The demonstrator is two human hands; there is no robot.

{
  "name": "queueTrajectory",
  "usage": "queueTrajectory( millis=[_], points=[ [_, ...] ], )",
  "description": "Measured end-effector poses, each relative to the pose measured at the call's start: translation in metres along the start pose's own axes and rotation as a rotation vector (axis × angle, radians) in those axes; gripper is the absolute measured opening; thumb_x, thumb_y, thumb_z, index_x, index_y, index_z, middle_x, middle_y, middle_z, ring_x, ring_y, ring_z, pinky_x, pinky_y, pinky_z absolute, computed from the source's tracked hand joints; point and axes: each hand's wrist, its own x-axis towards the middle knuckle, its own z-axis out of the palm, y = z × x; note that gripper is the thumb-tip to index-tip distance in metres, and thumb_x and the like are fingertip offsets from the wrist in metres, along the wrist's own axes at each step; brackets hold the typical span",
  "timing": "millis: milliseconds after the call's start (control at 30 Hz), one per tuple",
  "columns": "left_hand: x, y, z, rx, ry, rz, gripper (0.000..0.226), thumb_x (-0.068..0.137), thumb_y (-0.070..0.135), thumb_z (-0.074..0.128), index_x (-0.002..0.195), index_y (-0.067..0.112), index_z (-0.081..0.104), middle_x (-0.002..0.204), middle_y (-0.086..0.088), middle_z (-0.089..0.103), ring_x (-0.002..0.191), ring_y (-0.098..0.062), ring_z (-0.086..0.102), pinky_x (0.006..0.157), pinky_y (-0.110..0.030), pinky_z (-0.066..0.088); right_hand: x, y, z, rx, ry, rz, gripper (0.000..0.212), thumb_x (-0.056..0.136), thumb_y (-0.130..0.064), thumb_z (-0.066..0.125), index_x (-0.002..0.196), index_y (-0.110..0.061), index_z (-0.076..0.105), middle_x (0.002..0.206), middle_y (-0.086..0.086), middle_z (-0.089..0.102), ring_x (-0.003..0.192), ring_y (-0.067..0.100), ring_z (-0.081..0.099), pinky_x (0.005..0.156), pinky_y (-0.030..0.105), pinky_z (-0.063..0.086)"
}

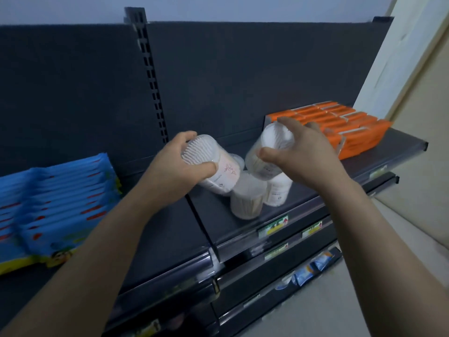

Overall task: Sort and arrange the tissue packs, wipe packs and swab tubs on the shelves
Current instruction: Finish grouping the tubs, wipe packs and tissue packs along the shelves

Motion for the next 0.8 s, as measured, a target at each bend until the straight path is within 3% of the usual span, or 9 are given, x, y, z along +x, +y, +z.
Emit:
queueTrajectory(
  millis=[100, 267, 400, 500, 600, 800],
  points=[
    [0.017, 0.006, 0.004, 0.012, 0.045, 0.005, 0.078, 0.060, 0.044, 0.062, 0.134, 0.033, 0.040, 0.117, 0.013, 0.050, 0.091, 0.000, 0.053, 0.063, -0.015, 0.038, 0.025, 0.007, 0.005, 0.038, 0.000, -0.031, 0.075, 0.075, -0.046, 0.067, 0.142, -0.033, 0.035, 0.139, 0.009, 0.036, 0.118, 0.027, 0.050, 0.108, 0.042, 0.032],
    [0.056, 0.000, 0.007, -0.003, 0.108, 0.009, 0.076, 0.062, 0.042, 0.064, 0.133, 0.032, 0.040, 0.119, 0.012, 0.049, 0.098, -0.005, 0.053, 0.067, -0.015, 0.039, 0.067, 0.015, 0.016, 0.037, 0.024, -0.067, 0.076, 0.075, -0.045, 0.067, 0.142, -0.030, 0.035, 0.137, 0.011, 0.036, 0.115, 0.028, 0.052, 0.095, 0.029, 0.039],
    [0.093, -0.013, 0.009, -0.030, 0.142, -0.019, 0.076, 0.067, 0.036, 0.070, 0.135, 0.028, 0.038, 0.123, 0.008, 0.050, 0.105, -0.011, 0.054, 0.072, -0.017, 0.041, 0.100, 0.019, 0.026, -0.028, -0.014, -0.089, 0.075, 0.076, -0.045, 0.067, 0.142, -0.028, 0.036, 0.135, 0.013, 0.038, 0.119, 0.030, 0.049, 0.097, 0.030, 0.038],
    [0.114, -0.022, 0.012, -0.041, 0.129, -0.053, 0.076, 0.064, 0.038, 0.070, 0.131, 0.025, 0.037, 0.119, 0.007, 0.051, 0.096, -0.006, 0.055, 0.068, -0.017, 0.041, 0.121, 0.026, 0.037, -0.043, -0.094, -0.071, 0.077, 0.075, -0.047, 0.068, 0.143, -0.027, 0.035, 0.139, 0.013, 0.038, 0.123, 0.029, 0.046, 0.101, 0.033, 0.037],
    [0.129, -0.031, 0.018, -0.020, 0.079, -0.085, 0.066, 0.073, 0.030, 0.073, 0.130, 0.023, 0.039, 0.118, 0.008, 0.052, 0.092, -0.001, 0.053, 0.068, -0.016, 0.040, 0.137, 0.034, 0.050, -0.081, -0.203, -0.044, 0.078, 0.071, -0.052, 0.068, 0.139, -0.027, 0.040, 0.139, 0.013, 0.041, 0.125, 0.029, 0.045, 0.104, 0.035, 0.038],
    [0.152, -0.046, 0.027, 0.011, 0.091, -0.142, 0.063, 0.072, 0.025, 0.076, 0.126, 0.023, 0.045, 0.113, 0.009, 0.053, 0.088, 0.004, 0.050, 0.069, -0.012, 0.037, 0.161, 0.051, 0.072, -0.163, -0.478, -0.034, 0.083, 0.071, -0.059, 0.067, 0.142, -0.026, 0.038, 0.143, 0.009, 0.042, 0.128, 0.023, 0.043, 0.100, 0.030, 0.036]
  ],
)
